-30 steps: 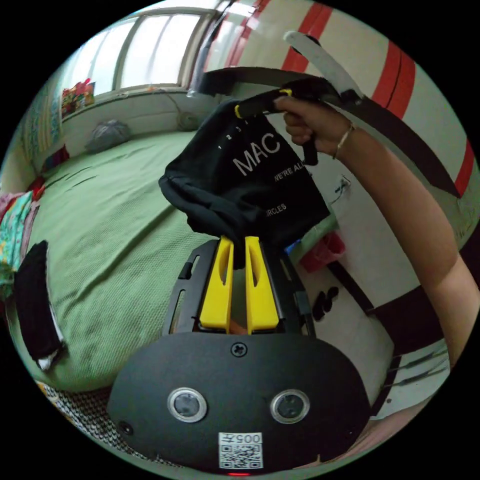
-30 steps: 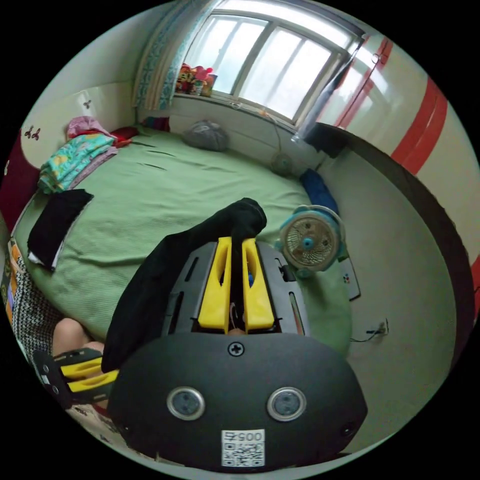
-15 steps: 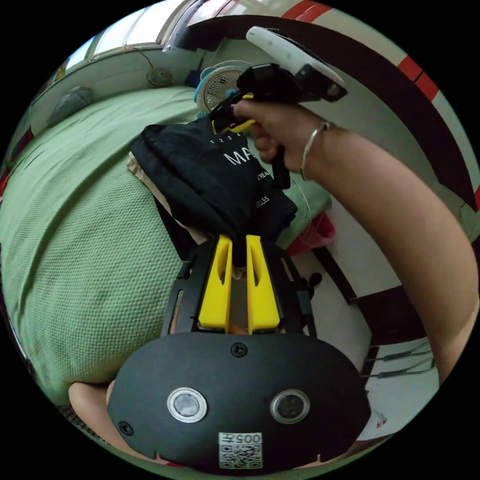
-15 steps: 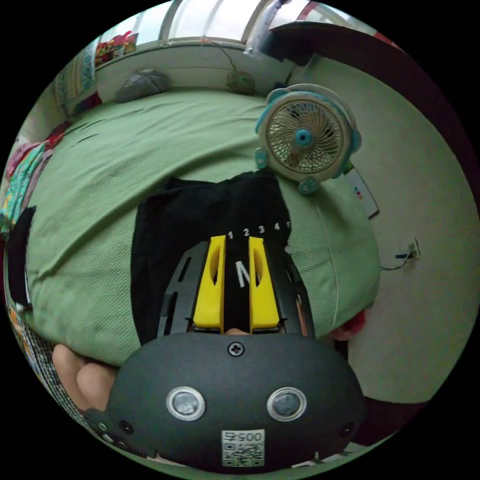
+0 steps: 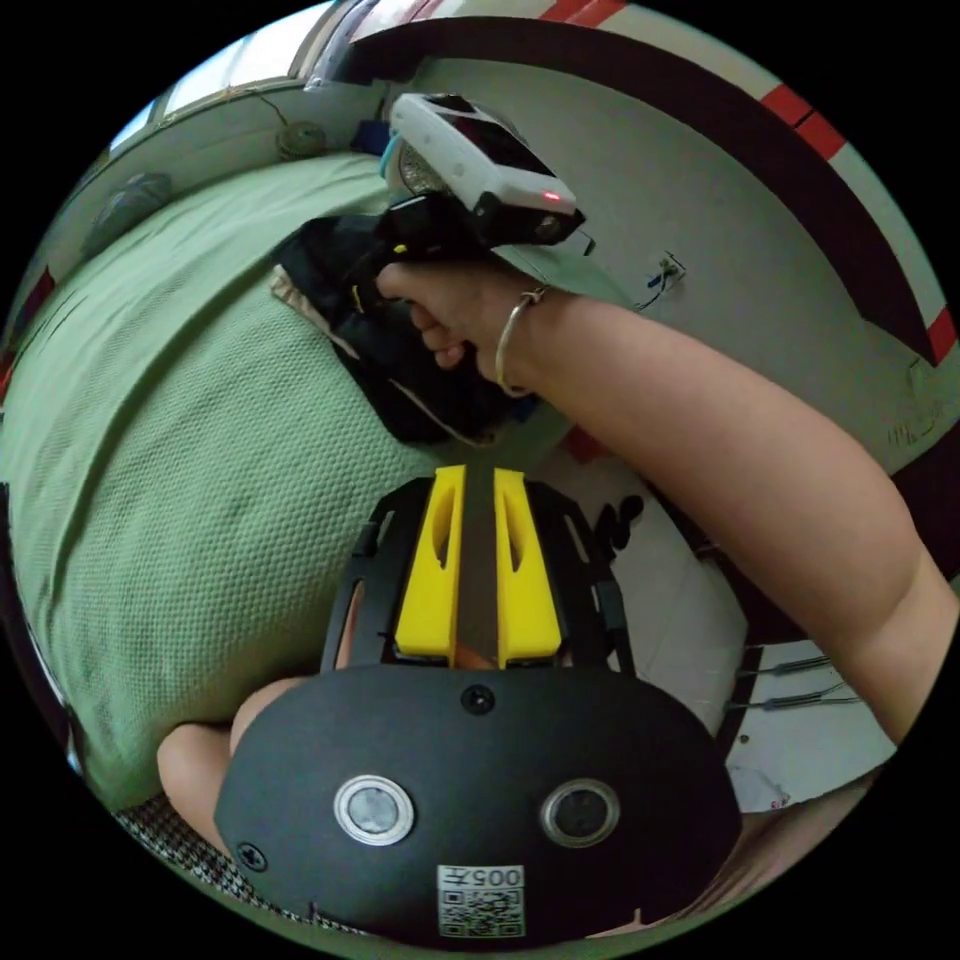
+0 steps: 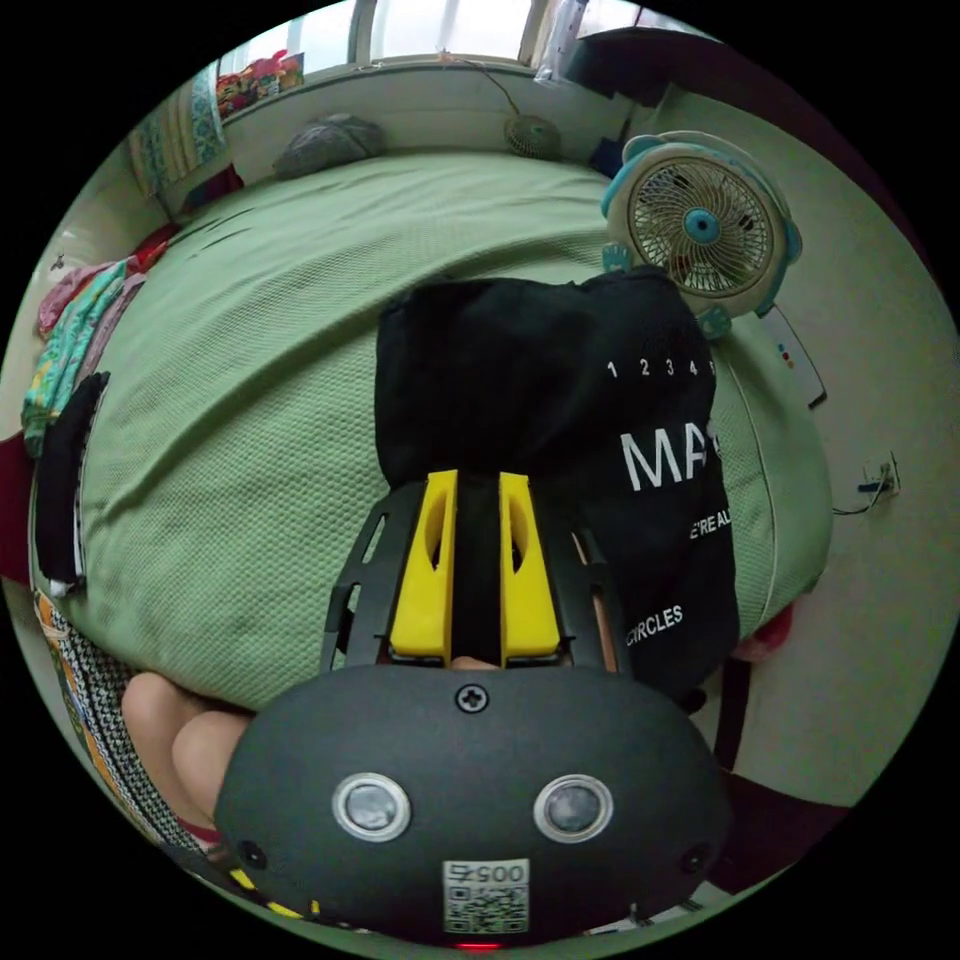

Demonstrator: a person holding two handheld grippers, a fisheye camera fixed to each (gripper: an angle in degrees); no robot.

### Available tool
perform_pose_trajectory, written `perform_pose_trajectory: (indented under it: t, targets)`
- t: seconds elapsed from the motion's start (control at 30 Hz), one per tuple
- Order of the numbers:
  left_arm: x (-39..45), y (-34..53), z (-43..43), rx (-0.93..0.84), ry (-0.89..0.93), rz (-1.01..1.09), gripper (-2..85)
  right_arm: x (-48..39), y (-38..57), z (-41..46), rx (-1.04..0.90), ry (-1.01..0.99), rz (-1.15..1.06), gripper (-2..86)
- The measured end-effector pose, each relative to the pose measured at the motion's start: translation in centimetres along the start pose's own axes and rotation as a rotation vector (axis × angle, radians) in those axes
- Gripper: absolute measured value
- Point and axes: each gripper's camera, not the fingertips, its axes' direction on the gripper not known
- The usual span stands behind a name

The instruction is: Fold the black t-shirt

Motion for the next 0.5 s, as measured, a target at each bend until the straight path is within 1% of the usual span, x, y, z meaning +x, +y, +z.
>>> perform_pose_trajectory:
  t: [0.1,0.17,0.23,0.27,0.37,0.43,0.5]
  targets:
    - [-2.5,0.6,-3.4,0.054,-0.039,-0.045,6.0,-0.6,1.4,-1.5,0.041,-0.001,-0.012,4.0]
    - [-4.1,1.1,-5.3,0.080,-0.073,-0.068,5.6,-1.5,4.8,-3.9,0.160,0.041,0.002,3.6]
    - [-6.3,1.9,-7.6,0.086,-0.122,-0.117,5.1,-1.9,7.3,-4.4,0.171,0.007,0.040,3.6]
    - [-6.8,2.1,-8.1,0.089,-0.138,-0.127,5.1,-2.1,8.6,-3.9,0.156,-0.028,0.064,3.8]
    - [-9.5,3.4,-10.5,0.093,-0.192,-0.182,4.5,-3.0,10.6,-0.2,0.105,-0.014,0.092,4.1]
    - [-11.3,4.5,-12.4,0.074,-0.228,-0.209,3.7,-3.8,11.3,1.2,0.137,-0.025,0.104,3.9]
    - [-12.6,5.5,-13.9,0.057,-0.259,-0.226,2.0,-5.0,11.2,1.7,0.140,0.010,0.111,3.6]
